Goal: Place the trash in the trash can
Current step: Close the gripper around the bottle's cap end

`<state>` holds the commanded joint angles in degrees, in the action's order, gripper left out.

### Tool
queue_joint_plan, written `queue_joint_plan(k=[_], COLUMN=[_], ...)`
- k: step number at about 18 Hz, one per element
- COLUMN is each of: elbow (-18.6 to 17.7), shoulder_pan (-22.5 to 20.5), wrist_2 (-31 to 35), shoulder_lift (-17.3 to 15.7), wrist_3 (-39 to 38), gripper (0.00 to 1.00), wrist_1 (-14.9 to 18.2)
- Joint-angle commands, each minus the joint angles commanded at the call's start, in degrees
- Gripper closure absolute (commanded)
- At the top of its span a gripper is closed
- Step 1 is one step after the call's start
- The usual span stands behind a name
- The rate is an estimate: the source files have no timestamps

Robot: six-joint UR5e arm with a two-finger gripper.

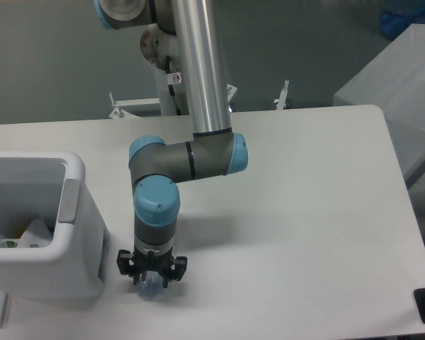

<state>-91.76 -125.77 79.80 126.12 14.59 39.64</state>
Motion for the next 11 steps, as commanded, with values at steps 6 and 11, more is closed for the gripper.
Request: queue_joint_plan(k=[6, 11], elbow=[0.09, 2.89], shoulder_pan=[-0.35, -5.26], wrist_2=[0.00, -0.44], shoulder_lift=[-0.79, -6.14], wrist_3=[0.00, -0.61], gripper=[0.37, 0.37], wrist_1=[0.00, -0.18])
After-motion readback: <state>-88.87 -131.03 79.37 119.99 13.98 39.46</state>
